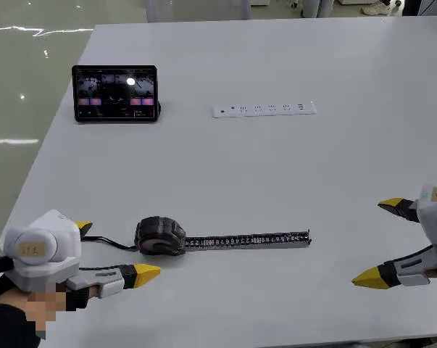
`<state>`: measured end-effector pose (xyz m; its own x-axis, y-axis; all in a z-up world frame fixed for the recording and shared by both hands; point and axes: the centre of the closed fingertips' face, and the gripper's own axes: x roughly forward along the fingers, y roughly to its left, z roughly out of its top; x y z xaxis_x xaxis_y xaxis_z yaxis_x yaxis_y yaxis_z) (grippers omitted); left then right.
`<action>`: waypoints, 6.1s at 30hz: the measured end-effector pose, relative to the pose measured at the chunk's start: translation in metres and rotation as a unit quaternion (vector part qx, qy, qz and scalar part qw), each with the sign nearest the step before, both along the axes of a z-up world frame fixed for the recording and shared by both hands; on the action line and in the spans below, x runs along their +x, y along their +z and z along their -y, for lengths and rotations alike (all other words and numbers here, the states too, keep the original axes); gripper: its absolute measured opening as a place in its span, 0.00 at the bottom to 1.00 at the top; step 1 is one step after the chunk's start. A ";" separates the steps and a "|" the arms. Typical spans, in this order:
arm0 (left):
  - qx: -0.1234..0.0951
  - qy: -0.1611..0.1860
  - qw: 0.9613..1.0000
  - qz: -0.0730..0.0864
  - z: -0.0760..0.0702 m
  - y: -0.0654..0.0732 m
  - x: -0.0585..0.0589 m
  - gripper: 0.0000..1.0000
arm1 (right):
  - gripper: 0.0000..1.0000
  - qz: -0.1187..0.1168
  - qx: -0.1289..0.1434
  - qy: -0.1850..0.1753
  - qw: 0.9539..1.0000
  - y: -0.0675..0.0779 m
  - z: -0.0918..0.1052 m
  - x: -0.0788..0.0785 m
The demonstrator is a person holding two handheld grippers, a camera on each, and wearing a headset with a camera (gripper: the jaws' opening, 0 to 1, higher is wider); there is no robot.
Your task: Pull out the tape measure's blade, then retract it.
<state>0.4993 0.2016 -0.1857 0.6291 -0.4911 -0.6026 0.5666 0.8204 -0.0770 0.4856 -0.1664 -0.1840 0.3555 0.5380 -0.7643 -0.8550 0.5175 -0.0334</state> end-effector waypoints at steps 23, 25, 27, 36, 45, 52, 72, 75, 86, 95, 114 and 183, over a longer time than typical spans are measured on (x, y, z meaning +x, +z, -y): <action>-0.011 0.065 0.998 0.003 0.030 -0.003 0.034 0.99 | 0.99 -0.011 -0.030 0.067 0.997 -0.013 -0.030 0.030; -0.012 0.067 0.998 0.002 0.031 -0.006 0.037 0.99 | 0.99 -0.006 -0.030 0.076 0.997 -0.013 -0.033 0.033; -0.016 0.072 0.997 0.001 0.035 -0.007 0.038 0.99 | 0.99 -0.009 -0.033 0.081 0.996 -0.015 -0.037 0.035; -0.009 0.106 0.994 0.015 0.039 -0.022 0.044 0.99 | 0.99 -0.007 -0.045 0.123 0.991 -0.028 -0.050 0.044; -0.011 0.165 0.986 0.037 0.026 -0.029 0.054 0.99 | 0.99 -0.018 -0.066 0.150 0.986 -0.045 -0.055 0.049; -0.009 0.178 0.982 0.055 0.023 -0.034 0.060 0.99 | 0.98 -0.025 -0.072 0.159 0.984 -0.053 -0.057 0.053; -0.009 0.204 0.976 0.073 0.016 -0.035 0.064 0.99 | 0.46 -0.045 -0.081 0.207 0.974 -0.065 -0.060 0.037; -0.010 0.206 0.976 0.073 0.015 -0.035 0.066 0.99 | 0.40 -0.044 -0.087 0.216 0.972 -0.072 -0.060 0.041; -0.004 0.204 0.976 0.070 0.014 -0.039 0.065 0.97 | 0.22 -0.047 -0.097 0.230 0.967 -0.080 -0.065 0.042; -0.007 0.204 0.976 0.071 0.015 -0.039 0.065 0.94 | 0.17 -0.054 -0.109 0.235 0.964 -0.087 -0.061 0.038; -0.030 0.212 0.976 0.033 0.027 -0.048 0.059 0.74 | 0.11 -0.069 -0.153 0.234 0.958 -0.088 -0.063 0.039; 0.006 0.191 0.981 -0.011 0.031 -0.057 0.054 0.62 | 0.10 -0.074 -0.164 0.235 0.955 -0.089 -0.083 0.039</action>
<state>0.5537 0.1704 -0.2426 0.7533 -0.2135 -0.6221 0.2152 0.9738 -0.0737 0.5244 -0.0837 -0.2730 0.0083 0.3339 -0.9426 -0.9983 0.0578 0.0117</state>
